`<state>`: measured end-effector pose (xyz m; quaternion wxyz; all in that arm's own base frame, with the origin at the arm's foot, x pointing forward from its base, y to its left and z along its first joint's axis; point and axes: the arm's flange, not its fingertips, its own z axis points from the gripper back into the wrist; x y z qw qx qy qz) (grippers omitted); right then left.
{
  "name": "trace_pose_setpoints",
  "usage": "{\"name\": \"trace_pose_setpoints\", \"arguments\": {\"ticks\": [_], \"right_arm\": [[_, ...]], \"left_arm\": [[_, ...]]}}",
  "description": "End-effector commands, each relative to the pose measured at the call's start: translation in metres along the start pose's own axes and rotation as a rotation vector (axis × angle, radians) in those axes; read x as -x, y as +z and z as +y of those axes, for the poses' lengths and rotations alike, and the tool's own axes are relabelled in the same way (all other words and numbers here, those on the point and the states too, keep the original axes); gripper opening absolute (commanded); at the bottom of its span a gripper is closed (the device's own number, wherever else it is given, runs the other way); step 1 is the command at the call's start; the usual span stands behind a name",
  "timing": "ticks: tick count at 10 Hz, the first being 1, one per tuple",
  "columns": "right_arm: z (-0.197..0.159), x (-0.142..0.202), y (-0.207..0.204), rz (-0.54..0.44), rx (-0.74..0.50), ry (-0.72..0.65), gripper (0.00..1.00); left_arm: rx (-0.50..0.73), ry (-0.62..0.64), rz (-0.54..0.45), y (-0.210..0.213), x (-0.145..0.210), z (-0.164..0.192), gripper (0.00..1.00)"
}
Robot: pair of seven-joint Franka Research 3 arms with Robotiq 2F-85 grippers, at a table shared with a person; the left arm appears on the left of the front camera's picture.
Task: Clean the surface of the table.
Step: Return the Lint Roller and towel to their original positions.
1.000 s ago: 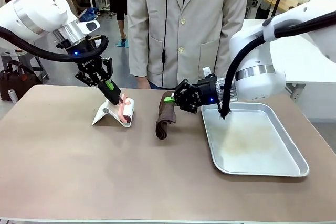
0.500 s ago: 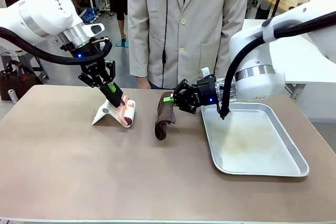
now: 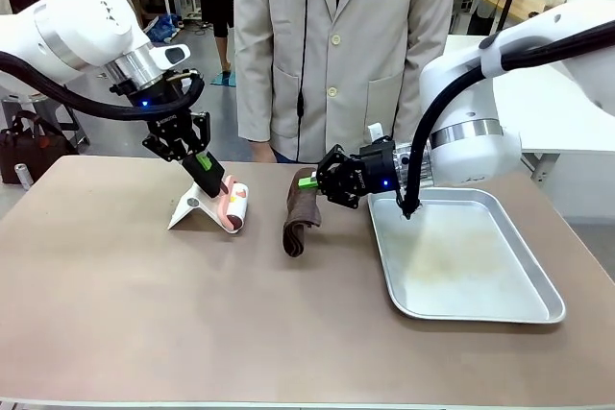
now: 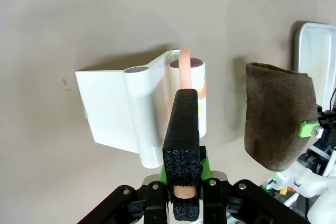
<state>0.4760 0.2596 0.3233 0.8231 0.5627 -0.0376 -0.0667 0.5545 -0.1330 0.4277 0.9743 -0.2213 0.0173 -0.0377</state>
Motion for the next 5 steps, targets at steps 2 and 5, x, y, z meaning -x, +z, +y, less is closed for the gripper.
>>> {"name": "trace_pose_setpoints", "arguments": {"ticks": [2,5], "right_arm": [[0.004,-0.003,-0.003,0.013,-0.005,-0.013,0.07],[0.004,-0.003,-0.005,0.019,0.004,-0.016,0.07]], "left_arm": [[0.049,-0.022,0.009,-0.008,0.003,0.031,0.22],[0.128,-0.022,-0.009,-0.015,0.004,0.050,0.22]]}}
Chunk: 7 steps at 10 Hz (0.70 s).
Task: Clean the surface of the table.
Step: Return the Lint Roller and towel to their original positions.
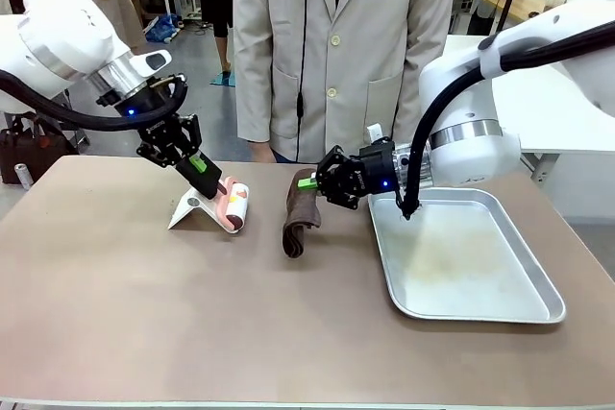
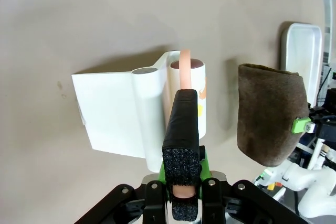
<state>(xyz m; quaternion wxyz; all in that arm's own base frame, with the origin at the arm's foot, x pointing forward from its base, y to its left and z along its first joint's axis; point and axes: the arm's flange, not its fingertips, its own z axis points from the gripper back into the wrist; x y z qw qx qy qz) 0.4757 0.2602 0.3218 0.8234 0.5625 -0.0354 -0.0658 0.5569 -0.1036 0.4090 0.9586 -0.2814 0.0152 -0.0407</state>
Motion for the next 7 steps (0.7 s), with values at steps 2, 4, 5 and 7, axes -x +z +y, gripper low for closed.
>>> {"name": "trace_pose_setpoints", "arguments": {"ticks": [2,4,5,7], "right_arm": [[0.005,-0.003,-0.005,0.018,0.008,-0.018,0.07],[0.006,-0.003,-0.006,0.019,0.011,-0.018,0.07],[0.006,-0.003,-0.006,0.018,0.012,-0.017,0.07],[0.004,-0.005,-0.010,0.029,0.032,-0.014,0.07]], "left_arm": [[0.048,-0.010,-0.015,-0.005,0.004,0.023,0.22],[0.092,-0.012,0.003,-0.006,0.002,0.029,0.22],[0.102,-0.008,0.006,-0.007,0.002,0.033,0.22],[0.108,0.005,-0.002,-0.008,0.002,0.039,0.22]]}}
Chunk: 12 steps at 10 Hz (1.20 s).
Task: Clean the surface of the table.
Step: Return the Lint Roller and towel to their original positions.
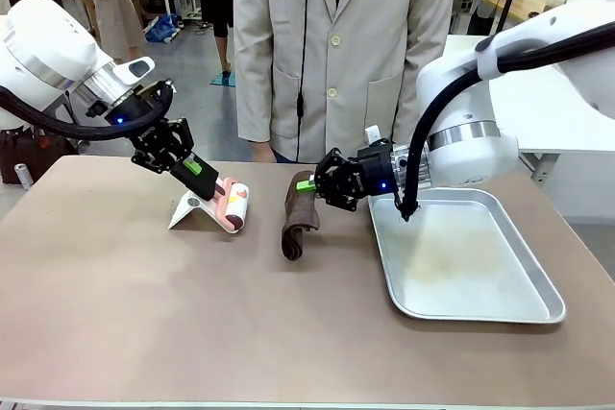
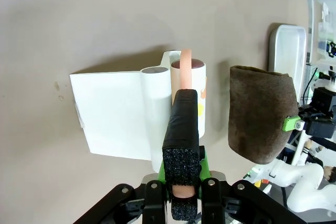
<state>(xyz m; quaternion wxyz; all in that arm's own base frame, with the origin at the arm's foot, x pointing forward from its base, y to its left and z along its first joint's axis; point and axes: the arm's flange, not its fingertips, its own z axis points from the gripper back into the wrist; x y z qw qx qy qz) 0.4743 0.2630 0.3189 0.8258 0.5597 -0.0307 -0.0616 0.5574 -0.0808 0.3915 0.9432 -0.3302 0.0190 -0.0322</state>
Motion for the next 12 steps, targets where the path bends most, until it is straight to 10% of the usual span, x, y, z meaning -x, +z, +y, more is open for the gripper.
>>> {"name": "trace_pose_setpoints", "arguments": {"ticks": [1,12], "right_arm": [[0.004,-0.009,-0.009,0.072,0.039,-0.023,0.07],[0.009,-0.022,-0.009,0.076,0.555,-0.069,0.07]], "left_arm": [[0.007,-0.009,-0.005,-0.004,0.000,0.012,0.22],[0.018,-0.005,-0.005,-0.003,-0.001,0.013,0.22]]}}
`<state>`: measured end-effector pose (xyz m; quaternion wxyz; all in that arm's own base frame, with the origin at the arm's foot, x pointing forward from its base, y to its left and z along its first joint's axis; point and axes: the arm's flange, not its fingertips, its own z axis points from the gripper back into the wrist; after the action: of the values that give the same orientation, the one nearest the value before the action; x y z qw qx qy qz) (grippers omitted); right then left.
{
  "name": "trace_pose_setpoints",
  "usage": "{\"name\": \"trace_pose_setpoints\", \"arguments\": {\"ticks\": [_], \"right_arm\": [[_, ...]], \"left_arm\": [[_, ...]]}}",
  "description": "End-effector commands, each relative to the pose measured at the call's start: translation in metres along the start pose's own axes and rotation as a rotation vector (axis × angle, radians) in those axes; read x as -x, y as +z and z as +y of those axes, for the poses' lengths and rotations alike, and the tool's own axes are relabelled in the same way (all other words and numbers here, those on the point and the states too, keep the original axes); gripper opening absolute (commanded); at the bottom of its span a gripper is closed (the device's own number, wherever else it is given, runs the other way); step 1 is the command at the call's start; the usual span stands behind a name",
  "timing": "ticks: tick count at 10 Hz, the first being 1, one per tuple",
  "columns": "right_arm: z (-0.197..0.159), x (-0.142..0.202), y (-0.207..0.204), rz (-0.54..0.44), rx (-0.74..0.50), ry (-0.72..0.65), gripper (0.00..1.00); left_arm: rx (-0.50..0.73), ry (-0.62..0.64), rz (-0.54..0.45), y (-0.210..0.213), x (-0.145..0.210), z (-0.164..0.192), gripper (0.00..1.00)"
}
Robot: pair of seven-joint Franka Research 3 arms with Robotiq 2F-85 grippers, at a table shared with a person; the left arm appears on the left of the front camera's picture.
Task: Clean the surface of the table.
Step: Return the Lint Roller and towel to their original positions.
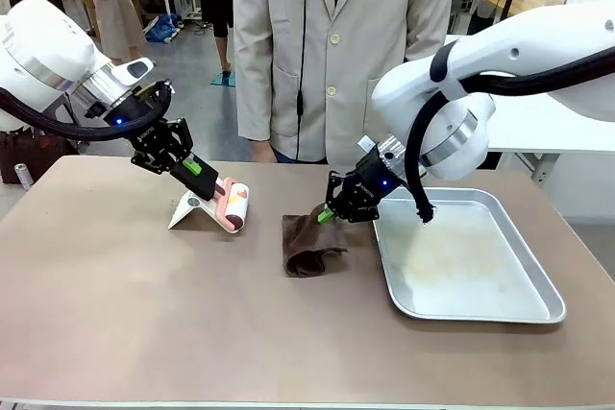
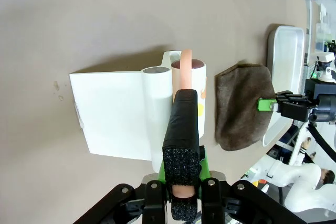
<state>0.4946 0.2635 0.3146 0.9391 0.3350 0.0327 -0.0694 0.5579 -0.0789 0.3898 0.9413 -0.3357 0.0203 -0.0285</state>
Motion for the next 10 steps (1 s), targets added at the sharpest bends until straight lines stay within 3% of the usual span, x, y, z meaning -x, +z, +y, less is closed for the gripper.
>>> {"name": "trace_pose_setpoints", "arguments": {"ticks": [1,2,3,4,5,6,7,10], "right_arm": [[0.013,0.000,-0.001,0.022,0.027,-0.007,0.17],[0.012,0.001,-0.004,0.033,0.031,-0.009,0.57],[0.011,0.001,-0.005,0.034,0.033,-0.013,0.73],[0.011,0.001,-0.004,0.029,0.036,0.001,1.00],[0.011,0.002,-0.002,0.021,0.036,0.010,1.00],[0.011,0.002,-0.003,0.022,0.035,0.010,1.00],[0.009,0.001,-0.005,0.027,0.045,0.006,0.96],[0.018,0.005,-0.002,0.022,0.116,0.080,1.00]], "left_arm": [[0.006,-0.012,-0.005,-0.002,-0.001,0.010,0.22],[0.005,-0.017,0.004,-0.002,-0.001,0.010,0.81],[0.000,-0.017,0.004,-0.002,-0.001,0.010,0.81],[0.000,-0.016,0.001,-0.001,-0.001,0.010,1.00],[0.003,-0.015,-0.003,0.000,0.000,0.010,0.85],[0.008,-0.018,-0.011,0.002,0.000,0.010,1.00],[0.008,-0.021,-0.017,0.003,0.001,0.009,1.00],[0.021,-0.040,-0.055,0.019,0.008,0.007,1.00]]}}
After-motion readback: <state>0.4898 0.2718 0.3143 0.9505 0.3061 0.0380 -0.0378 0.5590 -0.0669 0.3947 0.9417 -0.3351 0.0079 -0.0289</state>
